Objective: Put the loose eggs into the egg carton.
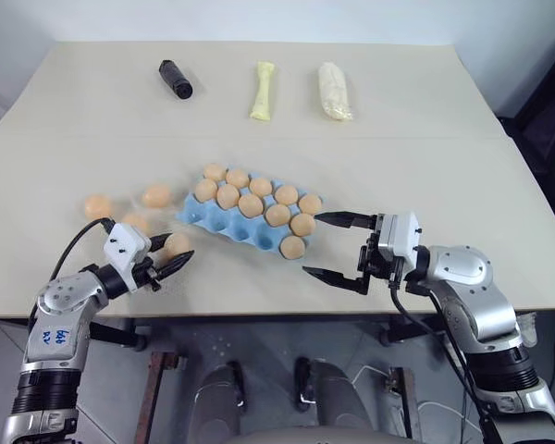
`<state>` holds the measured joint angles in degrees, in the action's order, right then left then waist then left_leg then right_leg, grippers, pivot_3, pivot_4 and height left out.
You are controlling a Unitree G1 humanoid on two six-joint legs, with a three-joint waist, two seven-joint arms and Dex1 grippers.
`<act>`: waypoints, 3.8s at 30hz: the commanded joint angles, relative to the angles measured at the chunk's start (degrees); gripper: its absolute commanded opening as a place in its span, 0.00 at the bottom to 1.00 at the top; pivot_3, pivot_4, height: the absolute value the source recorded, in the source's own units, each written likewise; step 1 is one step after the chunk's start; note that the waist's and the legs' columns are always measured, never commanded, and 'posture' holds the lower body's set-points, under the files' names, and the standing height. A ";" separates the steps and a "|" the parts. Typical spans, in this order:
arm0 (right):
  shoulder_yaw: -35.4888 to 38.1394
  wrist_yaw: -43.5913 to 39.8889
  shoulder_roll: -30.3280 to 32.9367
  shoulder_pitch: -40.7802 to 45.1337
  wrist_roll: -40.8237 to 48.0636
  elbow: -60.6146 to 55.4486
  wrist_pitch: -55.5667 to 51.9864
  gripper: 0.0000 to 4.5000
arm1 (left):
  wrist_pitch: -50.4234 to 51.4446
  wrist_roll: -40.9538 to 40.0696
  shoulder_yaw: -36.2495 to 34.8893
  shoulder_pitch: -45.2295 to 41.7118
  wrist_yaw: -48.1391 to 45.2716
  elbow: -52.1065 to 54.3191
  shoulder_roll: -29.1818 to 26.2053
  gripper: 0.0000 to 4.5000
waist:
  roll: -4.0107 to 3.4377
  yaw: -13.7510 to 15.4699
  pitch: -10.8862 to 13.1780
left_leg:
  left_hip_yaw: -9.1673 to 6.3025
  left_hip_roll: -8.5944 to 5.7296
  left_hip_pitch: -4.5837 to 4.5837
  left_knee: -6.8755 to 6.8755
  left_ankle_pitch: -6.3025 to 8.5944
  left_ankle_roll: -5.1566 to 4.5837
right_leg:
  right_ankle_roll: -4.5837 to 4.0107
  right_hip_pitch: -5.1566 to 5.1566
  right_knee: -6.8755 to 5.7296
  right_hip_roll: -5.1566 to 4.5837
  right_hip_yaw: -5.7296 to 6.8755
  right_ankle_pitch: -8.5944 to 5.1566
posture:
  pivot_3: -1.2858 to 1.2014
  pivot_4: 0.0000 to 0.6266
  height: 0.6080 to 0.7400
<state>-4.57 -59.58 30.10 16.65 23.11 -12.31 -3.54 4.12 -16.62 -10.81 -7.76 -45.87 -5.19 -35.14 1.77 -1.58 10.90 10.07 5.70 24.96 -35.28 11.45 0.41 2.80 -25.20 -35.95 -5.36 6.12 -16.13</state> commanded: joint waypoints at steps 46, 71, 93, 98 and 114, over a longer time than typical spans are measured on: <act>-0.62 -4.67 -2.12 1.06 2.52 1.19 3.81 1.00 | 0.98 -8.65 -18.97 20.71 2.54 15.78 3.66 0.99 | -0.06 -0.14 0.04 | -0.20 0.01 -0.01 -0.26 0.01 -0.26 | 0.02 0.38 0.35 -0.06 0.11 0.06 | 0.52 0.24 1.00; -0.07 -4.64 -2.18 2.02 1.79 2.85 3.34 1.00 | 2.89 -0.97 -10.50 -2.88 14.87 -5.80 3.45 0.99 | -0.27 -0.25 -0.21 | 1.14 0.62 0.06 0.03 -0.12 -0.03 | -0.22 -0.34 0.99 0.83 -0.36 1.22 | 0.52 0.24 1.00; 1.37 0.06 -1.46 -1.12 1.69 -0.30 2.11 1.00 | 2.51 -6.30 2.78 -12.20 -3.32 0.67 7.48 0.55 | -0.25 0.04 -0.22 | 1.17 0.45 0.01 -0.05 -0.22 -0.12 | -0.19 -0.33 0.85 0.89 -0.45 1.30 | 0.52 0.24 1.00; 1.24 1.69 -1.48 -1.75 1.49 -2.41 1.51 1.00 | 0.62 -3.01 7.71 -17.39 -4.08 -8.09 10.55 0.55 | -0.25 -0.13 -0.22 | 1.14 0.39 0.05 -0.25 -0.23 -0.21 | -0.10 -0.33 0.77 0.89 -0.49 1.35 | 0.52 0.24 1.00; 0.16 1.59 -2.13 -2.00 1.99 -2.16 1.27 1.00 | -1.01 -7.34 -4.01 -5.76 -5.72 0.91 2.48 0.87 | -0.26 -0.34 -0.22 | 0.93 0.63 0.11 -0.62 -0.20 -0.19 | -0.33 -0.34 0.46 0.81 -0.45 1.22 | 0.52 0.24 1.00</act>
<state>-4.58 -57.43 28.23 14.40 24.09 -13.34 -2.75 3.93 -22.66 -11.30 -15.43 -52.28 -6.81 -31.25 1.51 -1.92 10.68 11.00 6.35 25.06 -35.87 11.26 0.25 2.42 -25.55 -35.49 -4.55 5.68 -14.94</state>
